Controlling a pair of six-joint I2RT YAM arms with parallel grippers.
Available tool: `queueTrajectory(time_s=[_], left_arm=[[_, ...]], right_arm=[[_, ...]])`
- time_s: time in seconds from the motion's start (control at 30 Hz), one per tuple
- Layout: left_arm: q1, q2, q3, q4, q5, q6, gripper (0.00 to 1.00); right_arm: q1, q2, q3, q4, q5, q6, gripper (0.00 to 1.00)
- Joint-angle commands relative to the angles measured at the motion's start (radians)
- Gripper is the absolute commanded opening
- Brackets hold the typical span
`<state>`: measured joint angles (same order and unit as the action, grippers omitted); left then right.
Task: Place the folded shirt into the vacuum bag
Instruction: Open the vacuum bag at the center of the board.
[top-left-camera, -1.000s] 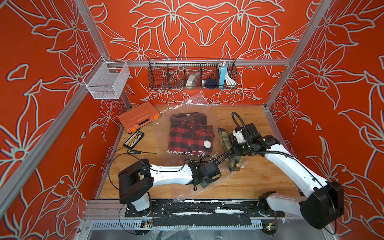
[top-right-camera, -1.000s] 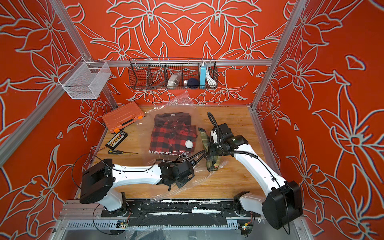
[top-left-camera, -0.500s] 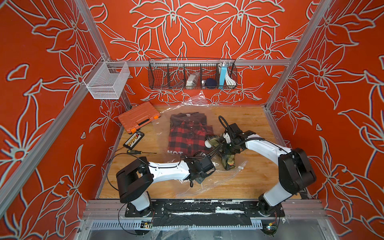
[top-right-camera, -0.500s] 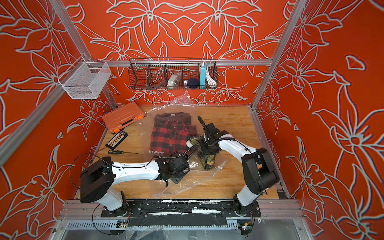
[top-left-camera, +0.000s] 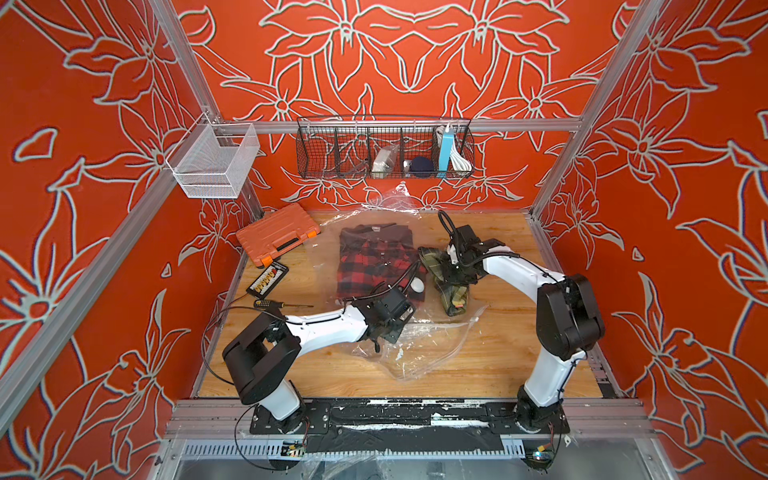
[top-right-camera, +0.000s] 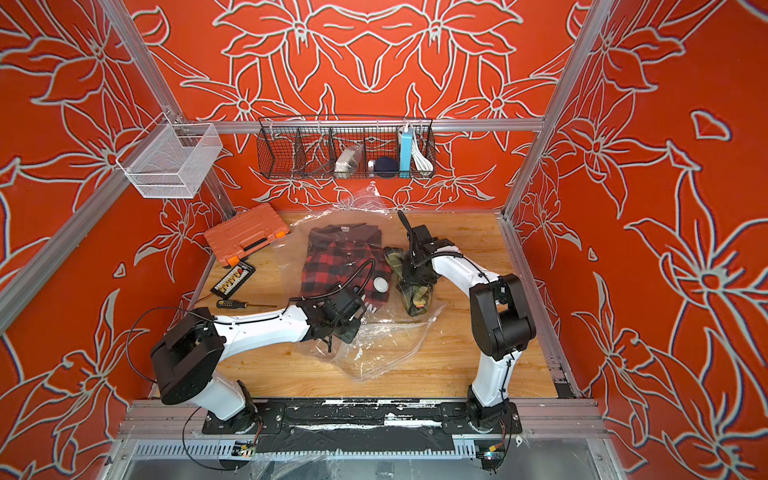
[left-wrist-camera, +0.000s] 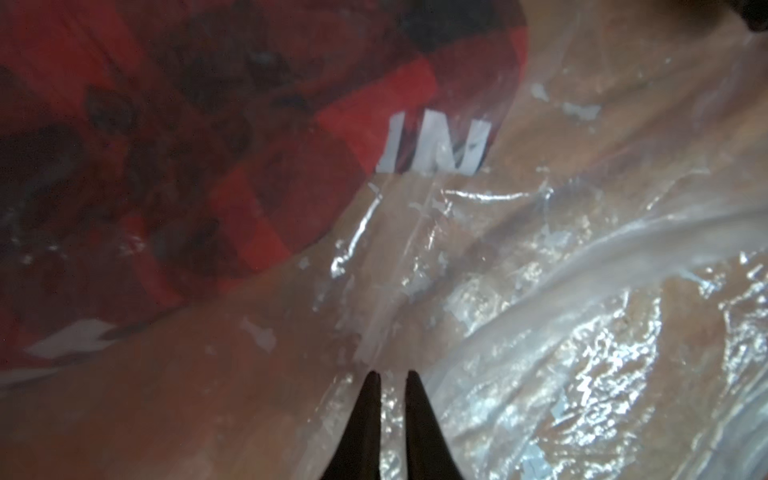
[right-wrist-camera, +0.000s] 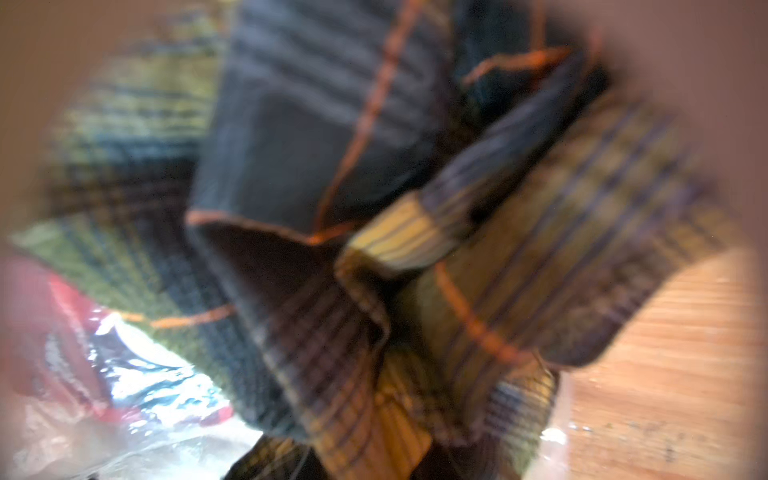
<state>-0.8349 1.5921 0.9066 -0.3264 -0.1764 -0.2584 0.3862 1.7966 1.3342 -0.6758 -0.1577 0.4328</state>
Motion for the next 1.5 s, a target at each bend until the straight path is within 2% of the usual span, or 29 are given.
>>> queueTrajectory(time_s=[0.0, 0.13, 0.37, 0.57, 0.7, 0.83, 0.9, 1.1, 1.47], left_arm=[[0.01, 0.01, 0.039, 0.031, 0.047, 0.017, 0.13], [0.01, -0.018, 0.015, 0.04, 0.112, -0.005, 0.13], [0.047, -0.087, -0.015, -0.028, 0.031, -0.067, 0.2], [0.2, -0.108, -0.014, -0.049, 0.041, -0.202, 0.32], [0.305, -0.093, -0.002, -0.067, 0.032, -0.232, 0.48], [0.387, -0.08, -0.005, -0.038, 0.035, -0.275, 0.59], [0.409, -0.069, -0.017, 0.017, 0.066, -0.289, 0.6], [0.413, 0.054, 0.033, 0.091, 0.169, -0.303, 0.59], [0.407, 0.282, 0.133, 0.296, 0.368, -0.307, 0.57]], right_arm=[[-0.003, -0.097, 0.025, -0.056, 0.013, -0.039, 0.0], [-0.003, -0.217, -0.018, -0.07, -0.003, -0.052, 0.0], [0.082, -0.332, -0.131, 0.007, -0.095, 0.044, 0.0], [0.153, -0.305, -0.201, 0.095, -0.121, 0.119, 0.0], [0.151, -0.276, -0.213, 0.107, -0.07, 0.104, 0.0], [0.14, -0.212, -0.204, 0.113, -0.05, 0.086, 0.0], [0.136, -0.209, -0.219, 0.159, -0.034, 0.091, 0.0], [0.102, -0.117, -0.152, 0.112, -0.054, 0.053, 0.0], [-0.023, -0.038, -0.136, 0.17, -0.126, 0.059, 0.0]])
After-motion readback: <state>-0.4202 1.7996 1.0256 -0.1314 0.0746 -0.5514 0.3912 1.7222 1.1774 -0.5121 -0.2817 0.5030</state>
